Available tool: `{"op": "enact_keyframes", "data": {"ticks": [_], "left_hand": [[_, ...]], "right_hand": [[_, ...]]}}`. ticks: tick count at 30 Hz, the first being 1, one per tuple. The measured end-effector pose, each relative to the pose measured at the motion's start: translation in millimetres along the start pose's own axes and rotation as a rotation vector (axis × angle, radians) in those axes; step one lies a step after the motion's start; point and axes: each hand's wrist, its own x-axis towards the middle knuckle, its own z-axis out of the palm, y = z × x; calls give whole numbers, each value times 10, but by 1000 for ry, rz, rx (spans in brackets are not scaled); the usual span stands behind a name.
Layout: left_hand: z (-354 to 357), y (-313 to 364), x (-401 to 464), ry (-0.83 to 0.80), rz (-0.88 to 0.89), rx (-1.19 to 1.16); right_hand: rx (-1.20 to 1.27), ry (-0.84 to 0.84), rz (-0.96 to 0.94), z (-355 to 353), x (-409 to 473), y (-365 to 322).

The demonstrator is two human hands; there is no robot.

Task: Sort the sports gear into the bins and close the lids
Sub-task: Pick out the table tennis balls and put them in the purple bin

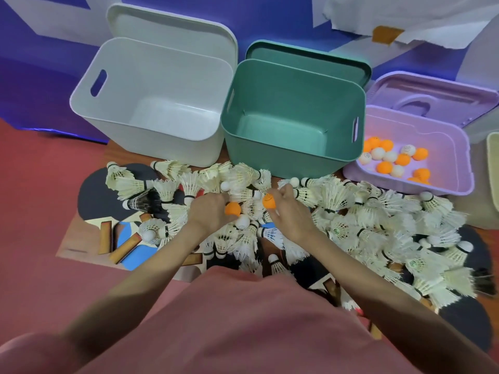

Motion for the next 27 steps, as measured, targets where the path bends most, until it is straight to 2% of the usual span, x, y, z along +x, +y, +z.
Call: {"op": "enact_keyframes", "data": {"ticks": [5,8,16,20,23,27], "left_hand": [[41,49,69,-47,-12,35],[58,40,47,-28,-5,-23],[-145,211,-138,210,-48,-166],[-342,680,-118,187,101,-311],[-509,1161,9,140,302,-409],[-768,1909,356,97,482,-374]], "right_hand": [[134,123,141,-141,-178,224],[185,177,179,-154,-259,357],[353,257,177,-66,-505,569],[442,335,200,-72,-704,739],[518,518,240,-241,-828,1099],[527,739,314,-568,-848,1834]]}}
